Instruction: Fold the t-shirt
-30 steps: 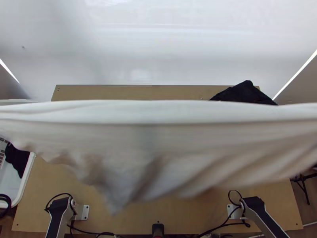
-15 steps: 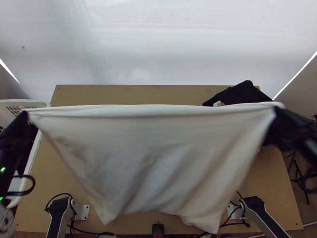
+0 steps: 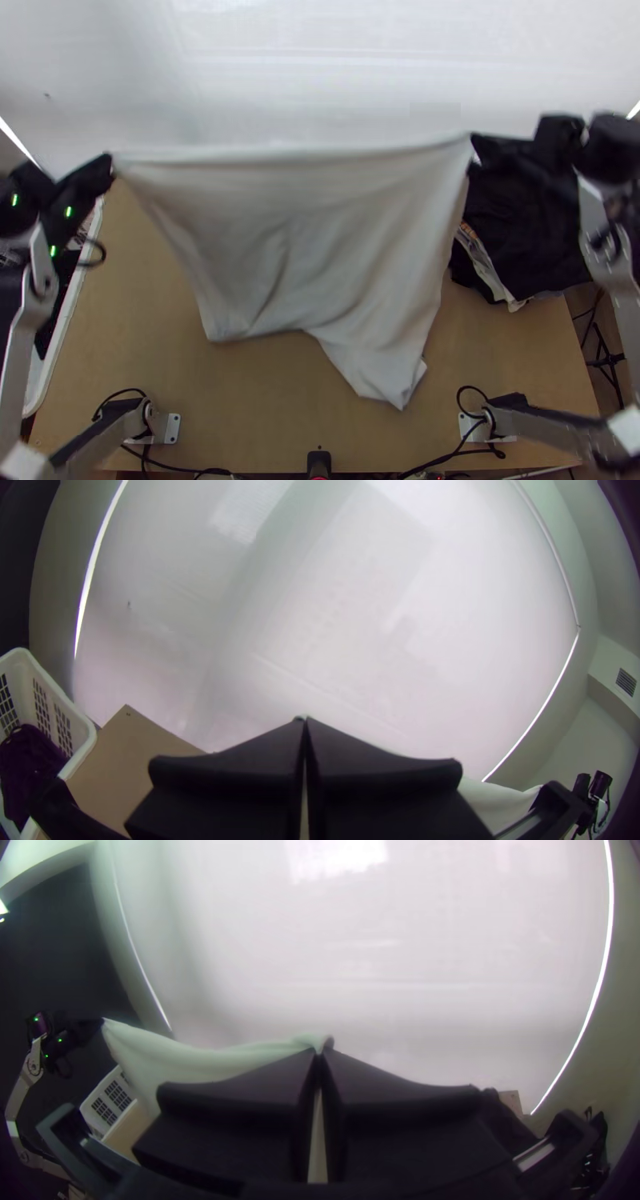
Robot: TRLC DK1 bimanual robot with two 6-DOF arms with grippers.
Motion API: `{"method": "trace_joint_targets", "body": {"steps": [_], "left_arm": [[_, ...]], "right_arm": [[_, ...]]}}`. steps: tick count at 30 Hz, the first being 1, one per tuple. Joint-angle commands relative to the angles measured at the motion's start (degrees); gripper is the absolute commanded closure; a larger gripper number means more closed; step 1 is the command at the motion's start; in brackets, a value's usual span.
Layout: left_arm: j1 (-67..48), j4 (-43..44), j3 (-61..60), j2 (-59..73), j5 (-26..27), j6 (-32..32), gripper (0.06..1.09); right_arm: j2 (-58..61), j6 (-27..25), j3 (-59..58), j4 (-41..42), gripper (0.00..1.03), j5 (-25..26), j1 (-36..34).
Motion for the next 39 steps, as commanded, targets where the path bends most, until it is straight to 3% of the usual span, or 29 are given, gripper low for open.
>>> {"method": "trace_joint_targets", "body": {"steps": [1,5,11,18,24,35,39], "left_arm": [[-3.5,-6.5,27.1,21.8,-4.2,1.8,1.05],[-4.0,-11.9,39.9,22.5,-4.2,-0.7,1.05],[-4.1,-19.0,51.6,14.9,-2.6,-4.3,1.05],[-3.7,-20.1,50.4,-0.9,-1.9,-8.2,1.05],[-3.0,-24.0,45.2,-10.7,-1.5,-8.1,1.05],[-3.1,-25.2,41.0,-12.9,-1.3,-8.1,1.05],[-3.2,-24.0,34.4,-13.2,-1.2,-6.4,1.05]], "right_arm": [[18.4,-0.8,24.4,-2.2,1.00,0.2,-1.7],[16.5,1.9,30.9,-2.4,1.00,0.2,-2.3],[3.3,6.5,30.2,-1.4,1.00,0.1,-2.4],[-12.2,7.5,29.6,-2.1,1.00,-0.4,-2.1],[-18.9,7.3,29.7,-10.1,1.00,-0.3,-2.3],[-19.0,7.3,31.9,-11.6,1.00,-0.3,-2.4],[-15.7,6.9,29.4,-12.0,1.00,-0.3,-2.3]]}}
